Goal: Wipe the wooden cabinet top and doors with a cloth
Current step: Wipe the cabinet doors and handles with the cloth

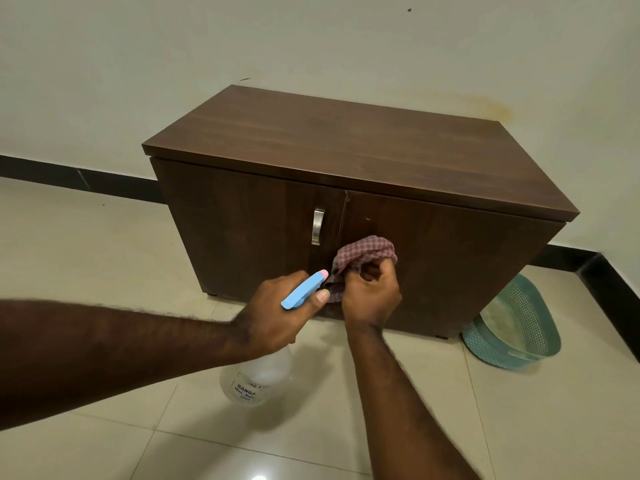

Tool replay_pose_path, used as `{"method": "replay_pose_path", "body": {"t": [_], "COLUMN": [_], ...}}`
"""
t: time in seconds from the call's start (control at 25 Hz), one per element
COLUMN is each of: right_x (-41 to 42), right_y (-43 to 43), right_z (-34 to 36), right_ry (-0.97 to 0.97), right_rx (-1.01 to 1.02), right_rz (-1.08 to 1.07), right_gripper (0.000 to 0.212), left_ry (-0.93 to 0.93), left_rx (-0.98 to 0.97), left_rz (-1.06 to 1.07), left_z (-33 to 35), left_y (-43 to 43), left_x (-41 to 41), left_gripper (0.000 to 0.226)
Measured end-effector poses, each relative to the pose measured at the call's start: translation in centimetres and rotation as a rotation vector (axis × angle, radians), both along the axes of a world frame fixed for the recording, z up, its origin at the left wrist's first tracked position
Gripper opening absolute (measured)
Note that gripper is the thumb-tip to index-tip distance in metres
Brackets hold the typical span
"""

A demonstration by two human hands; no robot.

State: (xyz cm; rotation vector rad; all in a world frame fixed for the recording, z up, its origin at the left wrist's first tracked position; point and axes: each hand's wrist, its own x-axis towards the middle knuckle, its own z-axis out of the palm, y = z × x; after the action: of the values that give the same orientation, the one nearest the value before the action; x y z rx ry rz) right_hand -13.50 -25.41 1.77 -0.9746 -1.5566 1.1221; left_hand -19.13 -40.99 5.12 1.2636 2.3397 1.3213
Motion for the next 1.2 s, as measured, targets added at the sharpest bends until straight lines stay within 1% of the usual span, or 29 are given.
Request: {"method": "replay_pose_path", "body": {"t": [0.16,0.24,0.28,0.36,0.44,0.52,0.56,0.6,0.68,0.72,0.8,0.84,0.92,0.96,1.08,1.2], "right_x": [1.0,2.1,2.2,1.4,0.1,-1.3,-2.1,-2.9,-4.2,-4.6,-5.0,-5.1,-5.2,-5.2,-4.7,-4.1], "right_y": [-2.1,-3.5,-4.0,-4.5,-4.5,-3.9,-3.6,-3.7,-4.4,-4.8,-5.2,-5.0,-4.3,-4.0,-3.8,-3.5], "right_z": [-1.9,-2.7,-2.5,-0.4,2.7,5.0,5.7,6.1,6.3,6.2,5.9,5.6,5.0,4.9,4.8,4.5], "right_ry": [-0.057,-0.057,-0.026,0.082,0.176,0.206,0.159,0.047,-0.225,-0.277,-0.239,-0.189,-0.099,-0.075,-0.076,-0.075], "right_rx": [-0.037,-0.061,-0.05,0.026,0.155,0.292,0.377,0.467,0.597,0.605,0.584,0.569,0.53,0.501,0.454,0.531], "right_rz": [-0.05,-0.013,0.027,0.123,0.176,0.209,0.224,0.207,0.087,0.038,0.006,0.018,0.053,0.067,0.132,0.158], "right_gripper": [0.014,0.015,0.018,0.022,0.02,0.017,0.02,0.023,0.028,0.03,0.038,0.036,0.024,0.023,0.024,0.021], "left_ry": [-0.013,-0.02,-0.017,-0.005,-0.004,-0.02,-0.042,-0.07,-0.084,-0.052,0.026,0.049,0.067,0.067,0.024,0.034], "left_rx": [-0.001,-0.001,0.003,0.04,0.132,0.237,0.268,0.279,0.254,0.227,0.194,0.192,0.201,0.205,0.203,0.198], "left_rz": [0.0,-0.004,-0.007,-0.018,-0.029,0.006,0.047,0.1,0.183,0.195,0.162,0.137,0.118,0.118,0.111,0.09], "left_z": [-0.1,0.1,0.4,1.6,3.1,4.7,5.3,5.7,5.9,5.9,5.4,5.3,5.0,4.9,4.6,5.0], "left_y": [0.0,-0.2,-0.3,-0.4,-0.5,-0.5,-0.6,-0.7,-1.0,-1.1,-1.2,-1.2,-1.3,-1.3,-1.2,-0.7], "left_x": [-0.1,0.0,0.1,0.4,0.9,0.9,0.5,-0.2,-1.7,-2.3,-2.9,-3.1,-3.5,-3.7,-3.5,-2.8], "left_gripper": [0.037,0.033,0.031,0.032,0.033,0.029,0.028,0.03,0.039,0.042,0.042,0.039,0.031,0.029,0.032,0.031]}}
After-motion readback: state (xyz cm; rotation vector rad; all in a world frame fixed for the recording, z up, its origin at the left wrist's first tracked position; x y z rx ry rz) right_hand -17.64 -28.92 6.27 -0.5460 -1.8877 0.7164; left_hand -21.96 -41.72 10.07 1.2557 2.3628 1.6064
